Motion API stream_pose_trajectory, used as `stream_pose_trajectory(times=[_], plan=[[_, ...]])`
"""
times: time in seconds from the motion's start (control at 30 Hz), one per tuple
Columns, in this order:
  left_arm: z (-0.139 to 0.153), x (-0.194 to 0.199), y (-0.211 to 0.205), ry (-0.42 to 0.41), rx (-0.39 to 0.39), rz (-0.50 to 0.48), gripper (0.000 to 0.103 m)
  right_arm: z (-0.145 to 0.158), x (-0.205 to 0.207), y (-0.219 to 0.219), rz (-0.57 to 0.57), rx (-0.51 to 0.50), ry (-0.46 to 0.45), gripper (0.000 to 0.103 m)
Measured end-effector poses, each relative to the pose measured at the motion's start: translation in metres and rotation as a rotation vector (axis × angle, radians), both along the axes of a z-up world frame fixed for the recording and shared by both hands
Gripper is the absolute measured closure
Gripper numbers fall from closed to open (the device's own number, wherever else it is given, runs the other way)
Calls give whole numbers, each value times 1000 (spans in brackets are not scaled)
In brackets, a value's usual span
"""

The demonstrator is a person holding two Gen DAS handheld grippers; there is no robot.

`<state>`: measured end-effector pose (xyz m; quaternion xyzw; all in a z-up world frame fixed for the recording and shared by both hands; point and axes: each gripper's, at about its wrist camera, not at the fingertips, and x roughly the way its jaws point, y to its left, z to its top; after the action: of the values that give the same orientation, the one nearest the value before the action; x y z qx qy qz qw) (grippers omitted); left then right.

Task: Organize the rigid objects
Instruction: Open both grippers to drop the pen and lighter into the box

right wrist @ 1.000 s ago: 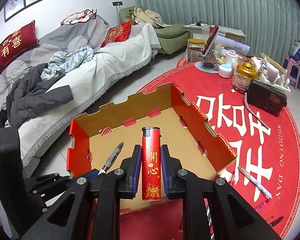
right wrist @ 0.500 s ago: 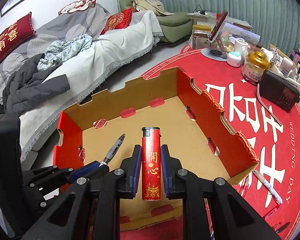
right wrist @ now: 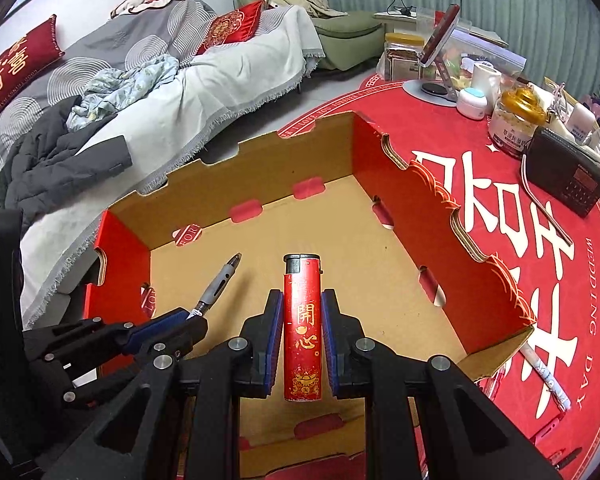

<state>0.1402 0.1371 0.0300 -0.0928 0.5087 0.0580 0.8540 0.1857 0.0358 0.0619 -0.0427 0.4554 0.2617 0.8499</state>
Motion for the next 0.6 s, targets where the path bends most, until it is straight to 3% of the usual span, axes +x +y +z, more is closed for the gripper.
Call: stream_pose_trajectory(times=[0.4,0.53,0.6], plan=[[-5,4,1,36,-18,-2,90,-6,9,-4,-17,22,62,83],[-3,2,0,26,-8,7,65,-4,7,-5,-21,15,59,83],[-1,0,0,15,-6,6,64,-2,4,-8,-28,14,53,83]])
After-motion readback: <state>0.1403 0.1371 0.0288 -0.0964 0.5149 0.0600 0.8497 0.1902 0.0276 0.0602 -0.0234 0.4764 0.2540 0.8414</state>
